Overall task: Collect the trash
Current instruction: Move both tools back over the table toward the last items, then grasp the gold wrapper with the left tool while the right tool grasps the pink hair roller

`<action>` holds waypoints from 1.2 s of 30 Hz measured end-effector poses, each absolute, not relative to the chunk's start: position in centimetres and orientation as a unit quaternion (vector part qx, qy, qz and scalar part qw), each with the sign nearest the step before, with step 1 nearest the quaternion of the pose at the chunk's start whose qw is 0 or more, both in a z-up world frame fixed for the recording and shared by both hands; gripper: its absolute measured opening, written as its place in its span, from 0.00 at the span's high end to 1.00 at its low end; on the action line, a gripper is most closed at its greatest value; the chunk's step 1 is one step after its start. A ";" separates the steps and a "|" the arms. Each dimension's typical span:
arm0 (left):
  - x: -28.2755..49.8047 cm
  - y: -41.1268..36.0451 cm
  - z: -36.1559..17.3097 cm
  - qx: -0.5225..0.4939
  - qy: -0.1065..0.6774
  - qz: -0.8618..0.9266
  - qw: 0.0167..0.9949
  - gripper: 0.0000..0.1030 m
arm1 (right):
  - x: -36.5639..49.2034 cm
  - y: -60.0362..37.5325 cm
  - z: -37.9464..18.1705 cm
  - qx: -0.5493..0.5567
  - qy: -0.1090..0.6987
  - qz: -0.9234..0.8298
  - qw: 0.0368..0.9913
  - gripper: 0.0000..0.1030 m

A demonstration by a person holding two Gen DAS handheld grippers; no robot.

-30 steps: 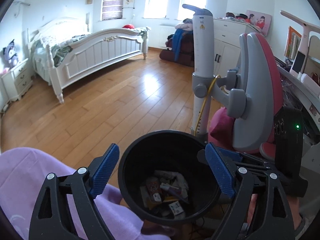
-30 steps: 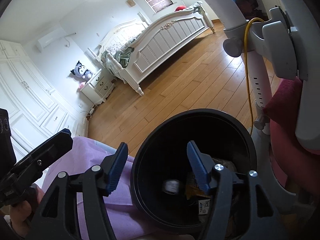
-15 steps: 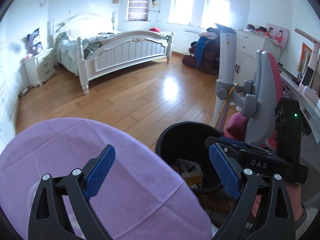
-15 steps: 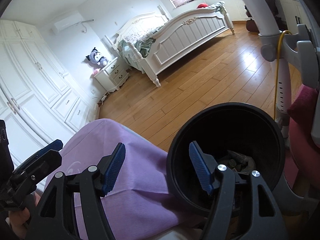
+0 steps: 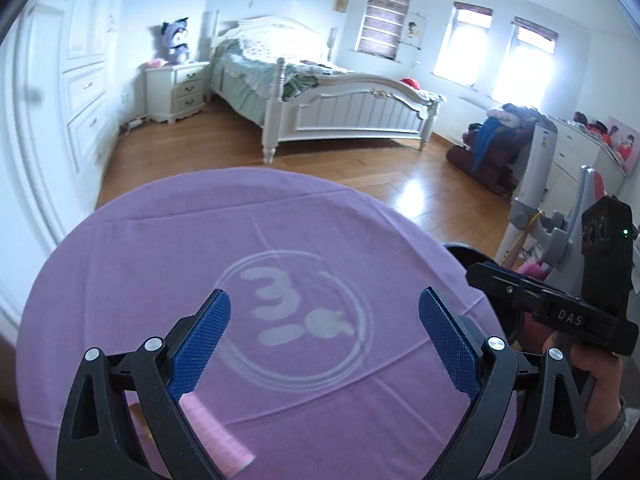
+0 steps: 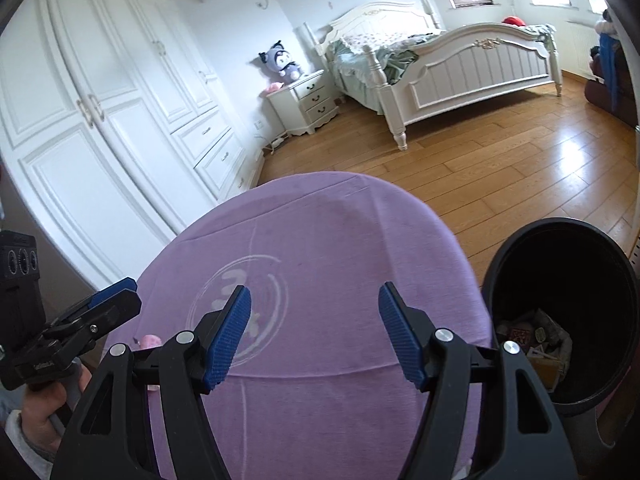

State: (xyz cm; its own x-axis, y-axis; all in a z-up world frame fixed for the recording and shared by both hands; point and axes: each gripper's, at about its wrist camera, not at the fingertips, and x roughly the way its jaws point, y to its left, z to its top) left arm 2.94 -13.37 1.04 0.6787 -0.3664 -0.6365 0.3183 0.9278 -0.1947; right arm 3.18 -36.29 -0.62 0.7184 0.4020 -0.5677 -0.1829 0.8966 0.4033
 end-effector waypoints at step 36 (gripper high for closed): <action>0.1 1.4 -6.3 -0.053 0.449 -0.063 0.890 0.79 | 3.1 -13.1 -3.7 -0.108 0.445 0.324 0.828 0.57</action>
